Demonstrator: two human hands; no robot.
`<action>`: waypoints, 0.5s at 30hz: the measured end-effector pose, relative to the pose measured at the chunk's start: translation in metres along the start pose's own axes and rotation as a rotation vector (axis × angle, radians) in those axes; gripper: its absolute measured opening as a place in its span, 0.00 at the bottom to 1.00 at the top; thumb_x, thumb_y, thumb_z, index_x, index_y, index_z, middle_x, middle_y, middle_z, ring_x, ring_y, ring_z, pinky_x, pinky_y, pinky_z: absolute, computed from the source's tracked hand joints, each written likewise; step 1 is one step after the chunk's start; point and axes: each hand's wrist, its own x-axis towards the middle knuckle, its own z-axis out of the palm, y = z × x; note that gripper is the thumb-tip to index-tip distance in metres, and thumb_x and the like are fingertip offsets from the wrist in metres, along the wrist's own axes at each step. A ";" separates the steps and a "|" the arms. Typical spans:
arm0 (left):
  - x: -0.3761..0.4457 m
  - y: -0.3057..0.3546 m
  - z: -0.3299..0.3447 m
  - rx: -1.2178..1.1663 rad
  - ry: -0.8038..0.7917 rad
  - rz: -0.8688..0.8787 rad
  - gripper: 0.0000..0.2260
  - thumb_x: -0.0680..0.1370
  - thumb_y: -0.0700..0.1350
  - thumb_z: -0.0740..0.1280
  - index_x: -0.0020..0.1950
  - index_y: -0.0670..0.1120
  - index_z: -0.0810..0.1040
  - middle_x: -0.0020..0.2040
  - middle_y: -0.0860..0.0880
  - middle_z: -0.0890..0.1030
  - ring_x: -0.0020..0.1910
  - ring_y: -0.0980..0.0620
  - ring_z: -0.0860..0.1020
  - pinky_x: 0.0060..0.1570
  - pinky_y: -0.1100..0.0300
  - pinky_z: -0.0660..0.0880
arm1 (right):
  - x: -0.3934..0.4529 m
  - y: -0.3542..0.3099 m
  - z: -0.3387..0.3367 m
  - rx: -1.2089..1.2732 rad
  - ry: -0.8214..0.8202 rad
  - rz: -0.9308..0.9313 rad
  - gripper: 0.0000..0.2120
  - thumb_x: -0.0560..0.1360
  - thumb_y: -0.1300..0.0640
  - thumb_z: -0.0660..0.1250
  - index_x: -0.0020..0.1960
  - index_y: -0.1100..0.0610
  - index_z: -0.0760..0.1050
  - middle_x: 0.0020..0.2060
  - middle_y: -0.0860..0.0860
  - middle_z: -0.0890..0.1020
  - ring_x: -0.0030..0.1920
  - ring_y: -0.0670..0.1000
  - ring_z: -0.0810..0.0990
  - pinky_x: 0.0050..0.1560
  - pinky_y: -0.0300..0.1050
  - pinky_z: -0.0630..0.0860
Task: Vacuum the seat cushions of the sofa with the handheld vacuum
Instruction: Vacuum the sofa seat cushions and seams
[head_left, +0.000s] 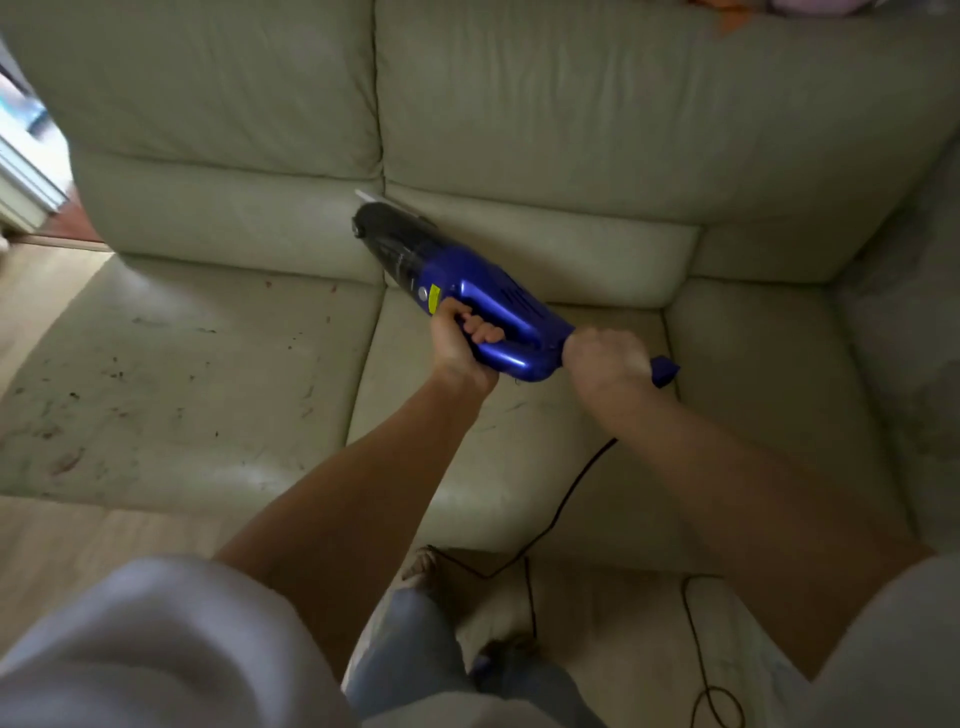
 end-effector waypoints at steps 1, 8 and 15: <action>0.001 -0.001 0.000 -0.010 0.003 0.000 0.16 0.77 0.38 0.53 0.29 0.47 0.59 0.18 0.53 0.59 0.14 0.57 0.58 0.15 0.69 0.59 | 0.001 0.001 0.000 -0.001 0.003 -0.006 0.14 0.78 0.68 0.58 0.61 0.60 0.73 0.57 0.55 0.79 0.57 0.56 0.80 0.53 0.48 0.77; 0.028 0.004 0.015 0.026 0.013 -0.009 0.16 0.77 0.38 0.53 0.29 0.47 0.58 0.18 0.53 0.59 0.14 0.56 0.58 0.16 0.69 0.59 | 0.032 0.009 0.000 0.047 -0.032 -0.019 0.14 0.77 0.68 0.59 0.60 0.60 0.74 0.56 0.55 0.79 0.56 0.56 0.80 0.51 0.48 0.77; 0.059 0.011 0.024 0.037 0.031 -0.058 0.16 0.76 0.38 0.54 0.29 0.47 0.59 0.18 0.53 0.60 0.15 0.57 0.59 0.16 0.69 0.61 | 0.066 0.011 -0.001 0.058 -0.048 -0.014 0.12 0.77 0.67 0.59 0.57 0.58 0.76 0.53 0.54 0.80 0.53 0.55 0.81 0.46 0.46 0.75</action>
